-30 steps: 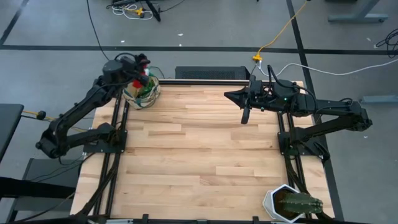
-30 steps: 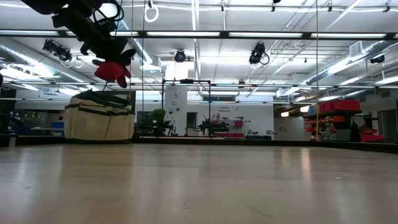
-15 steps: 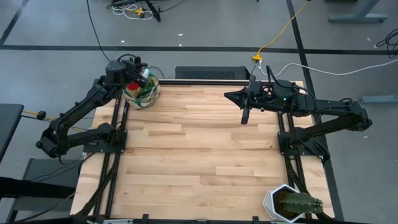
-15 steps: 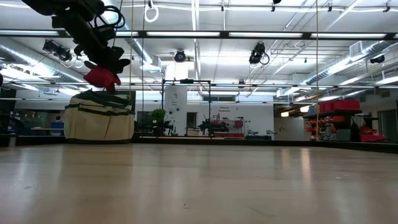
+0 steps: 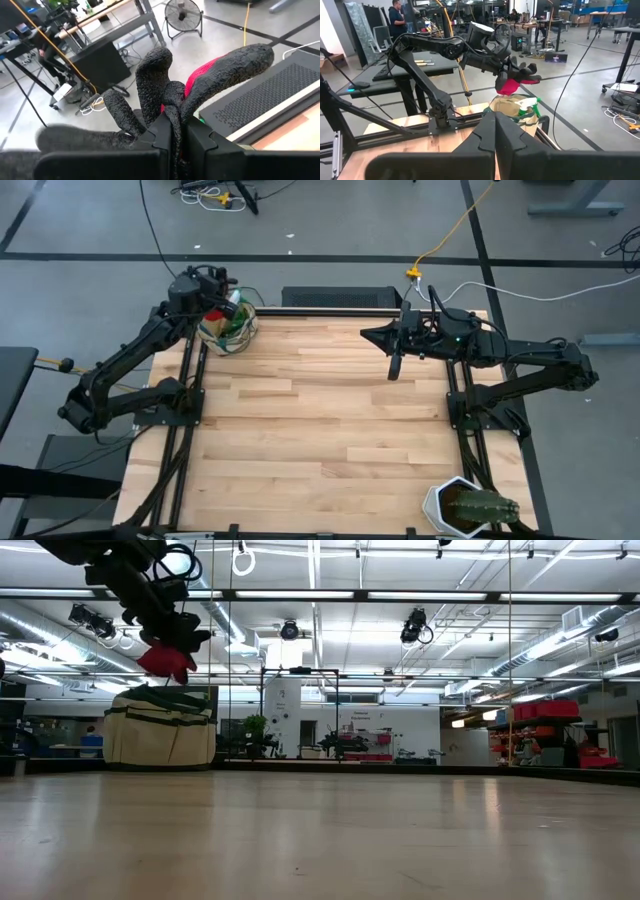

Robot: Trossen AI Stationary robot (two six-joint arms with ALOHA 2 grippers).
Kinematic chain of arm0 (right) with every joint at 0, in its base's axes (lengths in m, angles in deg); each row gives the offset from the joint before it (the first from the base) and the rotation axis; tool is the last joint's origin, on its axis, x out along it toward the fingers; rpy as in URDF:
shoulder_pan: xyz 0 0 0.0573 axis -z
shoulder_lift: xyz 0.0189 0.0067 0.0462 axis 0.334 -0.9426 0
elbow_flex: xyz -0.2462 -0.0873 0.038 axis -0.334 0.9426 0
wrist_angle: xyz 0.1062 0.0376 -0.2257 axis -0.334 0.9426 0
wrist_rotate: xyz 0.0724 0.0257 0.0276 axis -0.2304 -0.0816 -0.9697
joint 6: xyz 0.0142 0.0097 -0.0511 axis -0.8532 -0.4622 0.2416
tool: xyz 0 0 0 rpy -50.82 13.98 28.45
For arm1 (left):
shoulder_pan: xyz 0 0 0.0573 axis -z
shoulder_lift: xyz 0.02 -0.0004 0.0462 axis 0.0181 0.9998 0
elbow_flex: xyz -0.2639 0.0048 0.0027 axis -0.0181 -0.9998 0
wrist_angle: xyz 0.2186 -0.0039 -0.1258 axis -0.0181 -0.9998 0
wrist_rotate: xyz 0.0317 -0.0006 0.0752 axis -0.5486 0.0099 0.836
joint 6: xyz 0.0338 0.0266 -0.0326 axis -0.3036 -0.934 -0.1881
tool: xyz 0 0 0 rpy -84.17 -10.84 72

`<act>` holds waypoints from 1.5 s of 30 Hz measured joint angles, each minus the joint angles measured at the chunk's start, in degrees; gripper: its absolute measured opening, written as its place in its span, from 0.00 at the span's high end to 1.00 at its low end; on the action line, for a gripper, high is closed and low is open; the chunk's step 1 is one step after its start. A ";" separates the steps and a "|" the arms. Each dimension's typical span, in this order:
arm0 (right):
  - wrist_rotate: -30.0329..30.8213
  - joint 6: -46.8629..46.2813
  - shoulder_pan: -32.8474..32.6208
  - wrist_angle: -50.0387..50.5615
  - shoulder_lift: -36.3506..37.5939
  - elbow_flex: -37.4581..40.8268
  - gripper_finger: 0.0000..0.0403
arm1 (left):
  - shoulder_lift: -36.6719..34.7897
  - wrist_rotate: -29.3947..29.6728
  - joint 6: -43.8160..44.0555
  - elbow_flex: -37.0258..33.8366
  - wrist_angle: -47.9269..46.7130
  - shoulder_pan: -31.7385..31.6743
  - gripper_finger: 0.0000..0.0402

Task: Pick & Place Garden tools in Gardening bag
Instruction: Put the red gloves into the gardening bag

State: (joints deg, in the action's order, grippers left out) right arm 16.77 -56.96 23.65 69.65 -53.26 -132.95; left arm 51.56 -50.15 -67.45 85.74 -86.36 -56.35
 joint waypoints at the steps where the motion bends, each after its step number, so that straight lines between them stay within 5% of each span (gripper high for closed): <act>1: 0.00 0.00 0.02 0.00 0.00 0.00 1.00 | 0.00 0.16 0.03 0.00 -0.09 -0.01 0.93; 15: 0.00 0.20 0.00 0.00 0.00 0.00 1.00 | -0.02 0.54 0.16 0.00 -1.88 -0.01 0.92; 31: 0.02 0.31 0.00 0.00 0.00 0.00 1.00 | -0.02 0.73 0.77 0.00 -2.22 0.01 0.68; 45: 0.02 0.17 0.00 0.00 0.00 0.00 1.00 | -0.04 0.58 0.74 0.00 -2.89 0.01 0.64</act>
State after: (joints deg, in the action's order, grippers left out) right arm 16.79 -56.79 23.65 69.65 -53.26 -132.95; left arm 51.52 -49.57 -66.71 85.74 -89.25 -56.34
